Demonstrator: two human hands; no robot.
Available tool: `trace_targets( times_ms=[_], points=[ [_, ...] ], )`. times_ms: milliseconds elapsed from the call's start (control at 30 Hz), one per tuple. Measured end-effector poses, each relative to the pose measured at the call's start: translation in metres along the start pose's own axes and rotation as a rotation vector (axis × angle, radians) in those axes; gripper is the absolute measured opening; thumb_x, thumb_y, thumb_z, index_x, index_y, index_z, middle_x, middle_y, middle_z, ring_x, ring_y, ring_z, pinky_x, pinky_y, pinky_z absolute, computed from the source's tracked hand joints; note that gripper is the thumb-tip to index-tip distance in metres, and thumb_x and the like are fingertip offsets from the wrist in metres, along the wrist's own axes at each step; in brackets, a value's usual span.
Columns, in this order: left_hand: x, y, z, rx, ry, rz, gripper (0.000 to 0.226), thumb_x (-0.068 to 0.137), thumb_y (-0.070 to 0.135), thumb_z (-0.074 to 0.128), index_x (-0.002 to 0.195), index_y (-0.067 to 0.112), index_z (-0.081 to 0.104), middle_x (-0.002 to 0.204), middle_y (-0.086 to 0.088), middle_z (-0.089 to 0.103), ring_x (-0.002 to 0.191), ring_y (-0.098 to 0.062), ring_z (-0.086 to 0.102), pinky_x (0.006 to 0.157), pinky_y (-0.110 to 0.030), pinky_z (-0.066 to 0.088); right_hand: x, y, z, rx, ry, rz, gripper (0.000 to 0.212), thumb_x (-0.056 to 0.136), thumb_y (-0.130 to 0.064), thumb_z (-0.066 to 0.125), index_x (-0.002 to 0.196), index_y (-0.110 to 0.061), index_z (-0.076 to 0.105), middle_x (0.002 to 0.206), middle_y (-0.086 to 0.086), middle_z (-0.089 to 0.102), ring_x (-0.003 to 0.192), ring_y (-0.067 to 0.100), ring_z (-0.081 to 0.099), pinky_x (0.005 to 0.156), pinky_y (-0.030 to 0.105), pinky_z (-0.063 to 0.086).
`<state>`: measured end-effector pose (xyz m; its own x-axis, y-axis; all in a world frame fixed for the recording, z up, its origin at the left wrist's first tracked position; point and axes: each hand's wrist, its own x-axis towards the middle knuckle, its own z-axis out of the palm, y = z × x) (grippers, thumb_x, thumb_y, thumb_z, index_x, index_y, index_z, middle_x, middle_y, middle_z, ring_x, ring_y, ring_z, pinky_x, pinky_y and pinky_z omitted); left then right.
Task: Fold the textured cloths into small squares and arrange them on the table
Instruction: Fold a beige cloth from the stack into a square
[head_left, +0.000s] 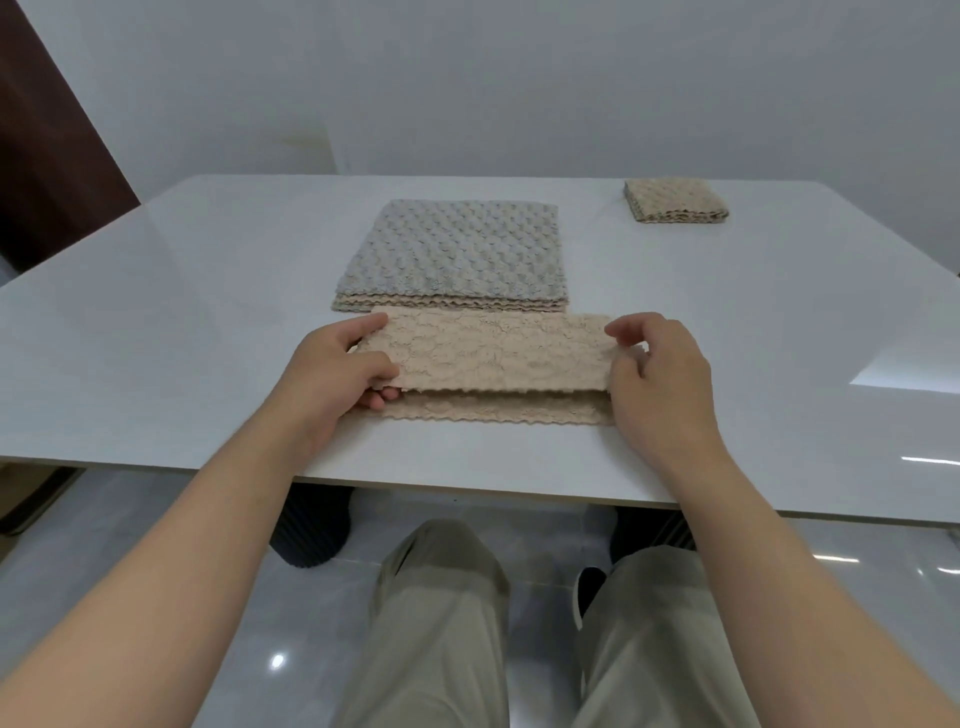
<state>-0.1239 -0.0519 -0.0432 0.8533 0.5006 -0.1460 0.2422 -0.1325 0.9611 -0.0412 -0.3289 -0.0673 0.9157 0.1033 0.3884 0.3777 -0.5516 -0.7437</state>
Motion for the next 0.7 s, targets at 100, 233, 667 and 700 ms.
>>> trace_targets(
  times_ms=[100, 233, 667, 700],
  points=[
    [-0.006, -0.007, 0.001, 0.080, 0.026, 0.063, 0.066, 0.086, -0.008, 0.063, 0.144, 0.023, 0.057, 0.085, -0.013, 0.071, 0.053, -0.014, 0.062, 0.052, -0.021, 0.053, -0.002, 0.003, 0.004, -0.099, -0.059, -0.061, 0.030, 0.093, -0.002, 0.046, 0.111, -0.017, 0.066, 0.115, 0.000, 0.057, 0.099, 0.007, 0.050, 0.081, 0.004, 0.034],
    [-0.005, -0.015, 0.002, 0.208, 0.098, 0.158, 0.069, 0.082, 0.003, 0.065, 0.143, 0.034, 0.057, 0.115, -0.012, 0.071, 0.060, -0.009, 0.065, 0.070, -0.029, 0.056, -0.004, 0.003, 0.008, -0.185, -0.044, -0.114, 0.024, 0.092, -0.004, 0.048, 0.101, -0.012, 0.069, 0.105, 0.003, 0.060, 0.093, 0.016, 0.053, 0.077, 0.022, 0.034],
    [-0.012, -0.017, 0.009, 0.504, 0.146, 0.337, 0.071, 0.083, 0.008, 0.063, 0.151, 0.025, 0.048, 0.153, 0.012, 0.046, 0.128, 0.004, 0.040, 0.106, -0.013, 0.027, -0.008, 0.001, 0.010, -0.244, -0.036, -0.154, 0.018, 0.087, -0.004, 0.053, 0.089, -0.012, 0.069, 0.093, 0.001, 0.060, 0.088, 0.020, 0.055, 0.078, 0.037, 0.047],
    [-0.012, -0.017, 0.009, 0.531, 0.149, 0.346, 0.072, 0.083, 0.009, 0.063, 0.152, 0.026, 0.047, 0.155, 0.012, 0.044, 0.132, 0.003, 0.039, 0.106, -0.013, 0.025, -0.008, 0.002, 0.010, -0.250, -0.038, -0.157, 0.018, 0.087, -0.004, 0.054, 0.088, -0.012, 0.070, 0.093, 0.002, 0.060, 0.088, 0.021, 0.056, 0.078, 0.037, 0.048]
  ],
)
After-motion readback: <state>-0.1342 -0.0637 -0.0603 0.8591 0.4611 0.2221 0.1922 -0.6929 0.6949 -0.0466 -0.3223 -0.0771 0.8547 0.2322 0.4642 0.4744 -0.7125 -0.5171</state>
